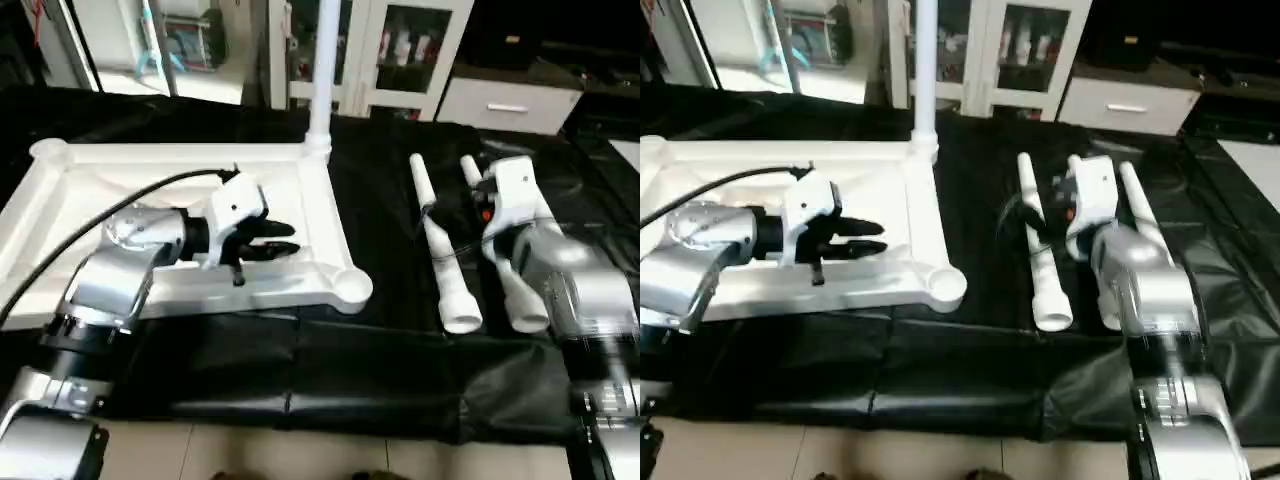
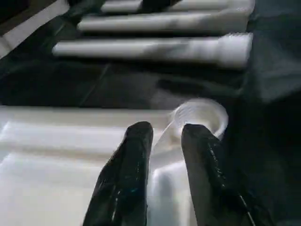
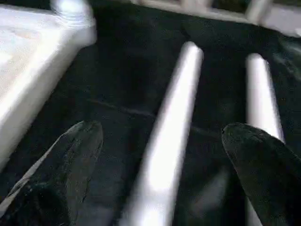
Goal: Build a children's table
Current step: Pick table leg
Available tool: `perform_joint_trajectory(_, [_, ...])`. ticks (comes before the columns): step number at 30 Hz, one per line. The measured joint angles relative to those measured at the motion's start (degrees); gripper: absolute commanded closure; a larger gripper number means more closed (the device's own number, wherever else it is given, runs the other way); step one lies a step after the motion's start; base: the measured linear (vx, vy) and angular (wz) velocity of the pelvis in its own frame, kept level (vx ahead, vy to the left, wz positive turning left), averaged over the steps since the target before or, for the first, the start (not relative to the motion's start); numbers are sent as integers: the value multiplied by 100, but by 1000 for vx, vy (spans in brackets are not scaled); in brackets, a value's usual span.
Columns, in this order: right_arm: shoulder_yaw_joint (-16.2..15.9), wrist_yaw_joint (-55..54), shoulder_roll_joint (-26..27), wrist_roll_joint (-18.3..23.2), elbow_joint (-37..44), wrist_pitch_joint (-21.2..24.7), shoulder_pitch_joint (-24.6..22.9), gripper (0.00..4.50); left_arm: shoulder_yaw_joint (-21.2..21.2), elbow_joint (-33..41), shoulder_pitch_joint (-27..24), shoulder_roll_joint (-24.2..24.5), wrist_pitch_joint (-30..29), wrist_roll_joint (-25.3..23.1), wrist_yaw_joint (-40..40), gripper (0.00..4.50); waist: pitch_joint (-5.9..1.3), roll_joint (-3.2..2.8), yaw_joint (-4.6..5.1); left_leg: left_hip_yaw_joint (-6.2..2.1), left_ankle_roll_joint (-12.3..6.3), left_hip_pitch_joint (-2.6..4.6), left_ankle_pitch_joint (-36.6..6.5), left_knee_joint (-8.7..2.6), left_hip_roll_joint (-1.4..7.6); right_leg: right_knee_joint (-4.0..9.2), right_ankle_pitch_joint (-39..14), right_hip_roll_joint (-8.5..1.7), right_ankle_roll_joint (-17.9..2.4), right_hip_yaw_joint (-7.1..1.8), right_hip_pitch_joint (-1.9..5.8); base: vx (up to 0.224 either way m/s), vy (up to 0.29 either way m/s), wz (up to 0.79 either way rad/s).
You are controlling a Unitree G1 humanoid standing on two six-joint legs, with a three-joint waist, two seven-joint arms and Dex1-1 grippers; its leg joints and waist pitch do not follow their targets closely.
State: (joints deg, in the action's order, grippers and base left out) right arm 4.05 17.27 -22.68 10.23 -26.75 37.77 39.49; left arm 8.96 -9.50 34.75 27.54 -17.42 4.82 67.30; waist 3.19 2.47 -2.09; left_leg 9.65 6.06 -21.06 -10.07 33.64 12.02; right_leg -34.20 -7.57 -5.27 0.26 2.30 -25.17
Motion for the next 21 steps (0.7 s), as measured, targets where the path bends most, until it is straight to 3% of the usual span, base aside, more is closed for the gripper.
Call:
perform_joint_trajectory(7, [-35,140,62,80,-845,975,465,8,354,442,-157,-400,-192,176,-28,319,-1,-1,3,3,0,-2,0,2,2,0,0,0,0,-1,-1,0,0,0])
perform_joint_trajectory(21, [-217,423,442,26,-2292,1327,916,8,558,768,-359,-633,-212,199,-383,319,-7,9,-28,3,0,-1,1,31,7,-24,0,-3,-1,1,1,0,0,0])
